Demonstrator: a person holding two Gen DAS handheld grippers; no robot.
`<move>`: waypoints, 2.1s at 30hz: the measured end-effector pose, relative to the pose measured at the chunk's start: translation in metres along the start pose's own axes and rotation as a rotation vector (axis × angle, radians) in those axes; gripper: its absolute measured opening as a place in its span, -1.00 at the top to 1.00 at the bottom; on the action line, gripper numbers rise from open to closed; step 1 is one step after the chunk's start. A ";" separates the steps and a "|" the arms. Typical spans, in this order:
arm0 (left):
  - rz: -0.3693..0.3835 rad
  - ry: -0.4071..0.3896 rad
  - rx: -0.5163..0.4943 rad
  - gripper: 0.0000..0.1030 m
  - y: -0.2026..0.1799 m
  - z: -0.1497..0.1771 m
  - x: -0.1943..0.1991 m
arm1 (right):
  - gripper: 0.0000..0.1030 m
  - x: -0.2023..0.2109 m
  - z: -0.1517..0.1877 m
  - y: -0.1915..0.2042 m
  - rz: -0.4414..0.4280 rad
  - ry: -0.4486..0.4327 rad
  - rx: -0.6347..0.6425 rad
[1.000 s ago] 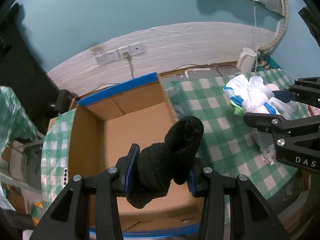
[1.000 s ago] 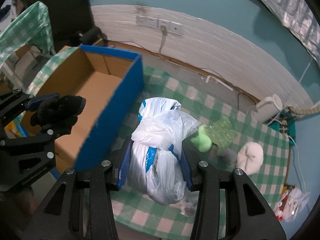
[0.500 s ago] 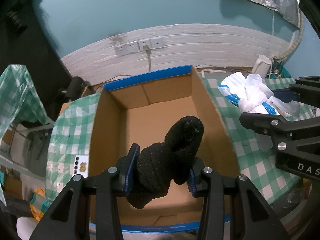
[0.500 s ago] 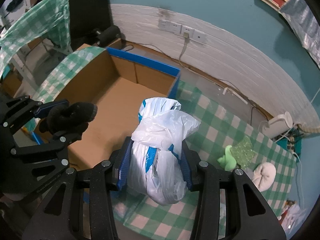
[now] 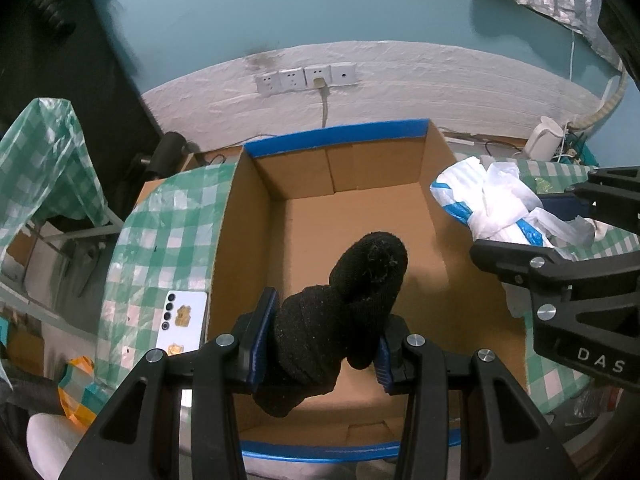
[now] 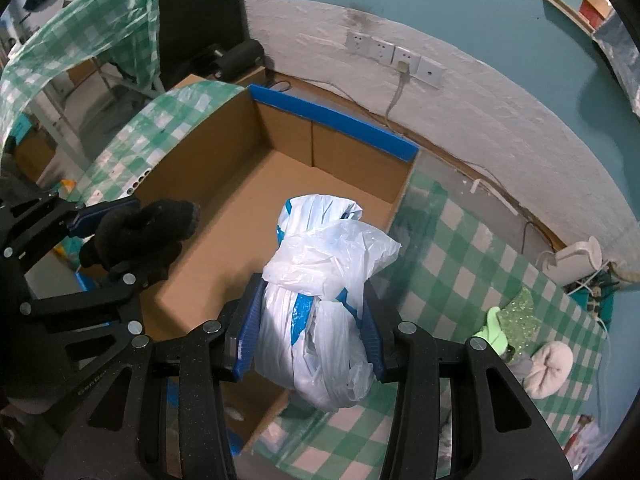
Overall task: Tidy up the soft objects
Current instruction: 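Open both tools to drop the sock and bag into the box, then move both tools back over the table toward the pink-grey taped bundle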
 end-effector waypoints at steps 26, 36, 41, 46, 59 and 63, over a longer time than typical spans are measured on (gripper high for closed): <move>-0.058 0.024 0.028 -0.37 0.015 0.003 -0.007 | -0.31 -0.007 0.004 -0.002 0.016 0.002 -0.011; -0.045 0.032 0.021 -0.38 0.008 0.003 -0.007 | -0.31 0.000 0.013 -0.014 0.025 -0.004 -0.036; -0.034 0.026 0.016 -0.38 0.003 0.002 -0.006 | -0.31 0.003 0.017 -0.021 0.035 -0.005 -0.048; -0.027 0.027 0.008 -0.38 -0.003 0.000 -0.007 | -0.31 0.006 0.023 -0.028 0.039 -0.006 -0.061; 0.002 0.023 -0.038 -0.38 -0.035 -0.003 -0.004 | -0.31 0.015 0.045 -0.054 0.060 -0.002 -0.109; 0.014 0.022 -0.055 -0.38 -0.047 -0.005 -0.004 | -0.31 0.018 0.053 -0.064 0.070 -0.002 -0.128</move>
Point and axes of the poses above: each gripper's, at about its wrist camera, not at the fingertips, and x roughly against the way its jaws point, y to its left, z to its underside, the point moved 7 cm from there along -x, roughly the way its jaws point, and after that the axes turned 9 degrees about x, right-handed, at the moved point
